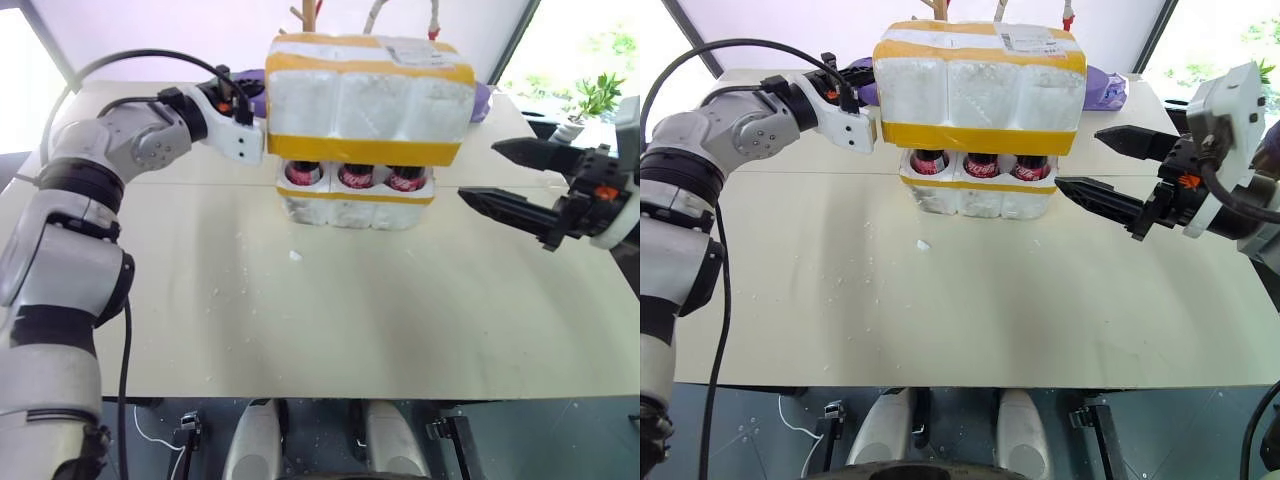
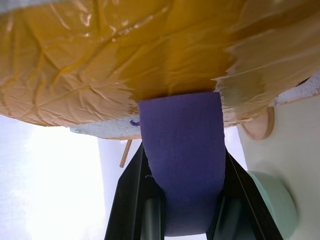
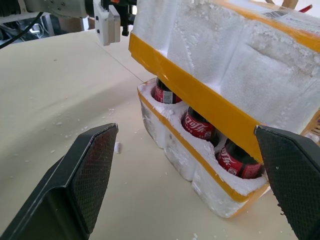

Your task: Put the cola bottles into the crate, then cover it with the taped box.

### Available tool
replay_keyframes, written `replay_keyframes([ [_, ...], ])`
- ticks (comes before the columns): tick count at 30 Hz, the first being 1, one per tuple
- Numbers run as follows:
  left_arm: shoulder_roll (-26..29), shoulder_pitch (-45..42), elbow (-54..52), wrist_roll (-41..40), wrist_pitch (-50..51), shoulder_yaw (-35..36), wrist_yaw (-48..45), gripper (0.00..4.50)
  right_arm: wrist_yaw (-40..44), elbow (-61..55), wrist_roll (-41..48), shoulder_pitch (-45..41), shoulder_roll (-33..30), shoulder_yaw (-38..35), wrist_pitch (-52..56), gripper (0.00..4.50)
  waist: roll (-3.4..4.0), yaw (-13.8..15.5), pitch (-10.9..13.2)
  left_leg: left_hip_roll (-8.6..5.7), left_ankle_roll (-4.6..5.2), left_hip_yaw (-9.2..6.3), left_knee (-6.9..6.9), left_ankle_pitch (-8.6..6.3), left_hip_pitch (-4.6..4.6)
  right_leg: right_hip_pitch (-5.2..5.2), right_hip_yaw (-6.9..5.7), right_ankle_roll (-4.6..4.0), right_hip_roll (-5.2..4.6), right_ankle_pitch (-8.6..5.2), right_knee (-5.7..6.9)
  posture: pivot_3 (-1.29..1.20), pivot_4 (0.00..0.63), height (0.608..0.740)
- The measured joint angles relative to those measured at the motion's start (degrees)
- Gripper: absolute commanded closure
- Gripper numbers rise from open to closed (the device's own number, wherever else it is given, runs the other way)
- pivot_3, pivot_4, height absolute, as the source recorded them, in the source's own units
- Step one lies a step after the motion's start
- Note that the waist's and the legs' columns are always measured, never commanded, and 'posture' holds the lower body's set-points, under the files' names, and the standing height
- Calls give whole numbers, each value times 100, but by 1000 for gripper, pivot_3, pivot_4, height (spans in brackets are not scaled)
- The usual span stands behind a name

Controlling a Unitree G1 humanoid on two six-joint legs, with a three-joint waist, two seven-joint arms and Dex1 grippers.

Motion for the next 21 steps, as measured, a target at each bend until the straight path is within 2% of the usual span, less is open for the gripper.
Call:
replay_keyframes([
  [1, 0, 4, 0, 39, -39, -12, 57, 4143, 6, 15, -4, 0, 0, 8, -10, 0, 0, -3, 0, 0, 0, 0, 0, 0, 0, 0, 0, 0, 0, 0, 0, 0, 150, 740],
  [8, 106, 202, 0, 110, -184, -124, 220, 656, 20, 45, -54, -1, 1, 63, -56, 0, 0, 0, 0, 0, 0, 0, 0, 0, 0, 0, 0, 0, 0, 0, 0, 0, 150, 740],
  [16, 732, 859, -411, 61, -889, -138, 168, 656, 40, 95, -67, -2, 4, 78, -64, 0, 1, 3, 0, 1, 0, 1, 0, 0, 1, 0, 0, -1, -1, 0, 2, 0, 150, 740],
  [19, 1108, 1313, -538, -433, -1296, 35, -346, 656, 63, 94, -71, 19, 6, 89, -67, 0, 2, -9, -1, 2, 0, 1, -1, 0, 2, 0, 0, -1, -1, 1, 2, 0, 150, 740],
  [21, 1288, 1801, -584, -1315, -1391, 281, -1335, 656, 101, 92, -87, 86, 5, 90, -72, 0, 7, -14, -4, 3, 0, 2, -2, 0, 6, 0, 0, -3, -1, 0, 6, 0, 150, 740],
])
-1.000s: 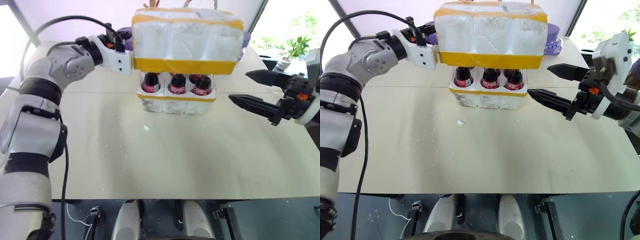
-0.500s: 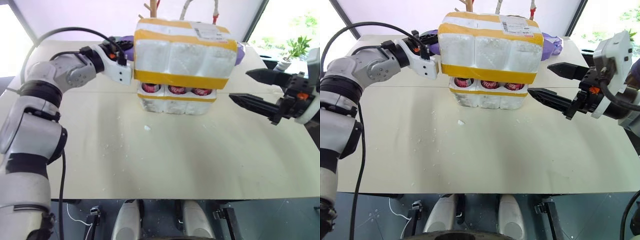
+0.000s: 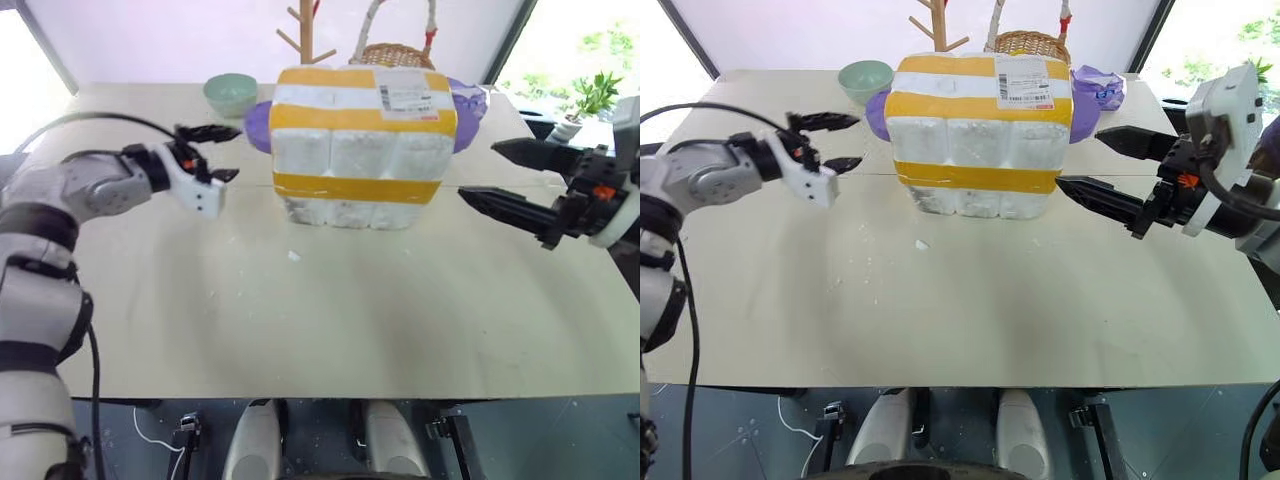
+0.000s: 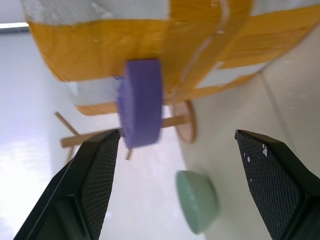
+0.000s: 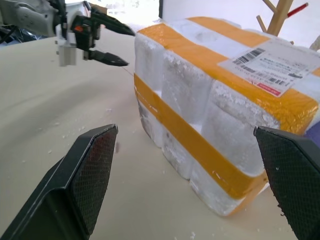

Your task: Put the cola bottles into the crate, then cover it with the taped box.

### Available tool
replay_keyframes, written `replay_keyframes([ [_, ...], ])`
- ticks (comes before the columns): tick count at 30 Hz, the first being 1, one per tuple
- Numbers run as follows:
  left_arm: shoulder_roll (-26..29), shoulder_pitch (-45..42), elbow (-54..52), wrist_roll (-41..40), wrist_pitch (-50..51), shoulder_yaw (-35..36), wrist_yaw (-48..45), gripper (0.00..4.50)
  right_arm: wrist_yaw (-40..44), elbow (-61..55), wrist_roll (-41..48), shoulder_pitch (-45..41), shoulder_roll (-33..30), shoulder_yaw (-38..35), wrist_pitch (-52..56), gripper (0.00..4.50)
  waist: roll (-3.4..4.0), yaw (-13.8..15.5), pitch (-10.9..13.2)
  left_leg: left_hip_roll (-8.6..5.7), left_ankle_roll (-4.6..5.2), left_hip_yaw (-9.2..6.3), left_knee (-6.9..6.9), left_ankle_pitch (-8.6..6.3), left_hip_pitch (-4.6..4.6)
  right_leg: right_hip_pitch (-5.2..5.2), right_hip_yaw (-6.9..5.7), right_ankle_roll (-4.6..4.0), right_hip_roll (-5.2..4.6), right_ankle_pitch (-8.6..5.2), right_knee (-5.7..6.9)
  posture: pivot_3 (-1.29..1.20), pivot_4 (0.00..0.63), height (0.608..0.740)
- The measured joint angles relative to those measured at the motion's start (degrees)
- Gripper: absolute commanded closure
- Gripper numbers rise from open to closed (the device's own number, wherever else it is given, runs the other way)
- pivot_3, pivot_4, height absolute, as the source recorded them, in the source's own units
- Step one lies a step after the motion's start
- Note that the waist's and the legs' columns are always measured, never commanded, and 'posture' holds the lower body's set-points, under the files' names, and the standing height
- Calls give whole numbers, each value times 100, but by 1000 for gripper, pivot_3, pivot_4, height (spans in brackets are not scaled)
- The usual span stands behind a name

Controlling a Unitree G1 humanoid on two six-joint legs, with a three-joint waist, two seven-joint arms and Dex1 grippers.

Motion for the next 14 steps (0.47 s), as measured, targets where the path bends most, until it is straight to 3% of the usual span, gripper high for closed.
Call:
replay_keyframes([
  [3, 76, 1058, -743, -2251, 1365, 630, -2459, 656, 92, 42, -132, 163, 0, -2, -60, 0, 2, -1, -1, 2, -1, 0, 4, 1, -1, 0, 1, -2, 0, 0, 7, 0, 150, 740],
  [5, 212, 1767, -2110, -4409, 4232, 1212, -4396, 656, 247, 179, -313, 277, -4, 11, -190, 0, -11, 7, 6, 3, -4, -8, 10, 3, -7, 0, 1, -2, 1, 0, 10, 0, 150, 740],
  [8, 936, 1757, -3416, -6547, 7775, 1950, -5978, 656, 492, 555, -731, 318, -24, 198, -468, 0, -30, -7, 6, 1, -4, -11, 13, 3, -3, 9, -1, -1, 1, 0, 2, 0, 150, 740],
  [11, 1372, 1483, -3971, -7406, 9390, 2663, -6589, 656, 663, 972, -1210, 250, -32, 569, -787, 0, -6, -15, -8, -3, -3, -10, 7, 2, 27, 38, -2, -5, 0, -5, -6, 0, 150, 740],
  [14, 1405, 1466, -4039, -7523, 10120, 2873, -6730, 656, 759, 1264, -1482, 32, 41, 879, -955, 0, 20, -17, -13, -1, -2, -8, -10, 2, 78, 72, -2, -21, 6, -18, -5, 0, 150, 740],
])
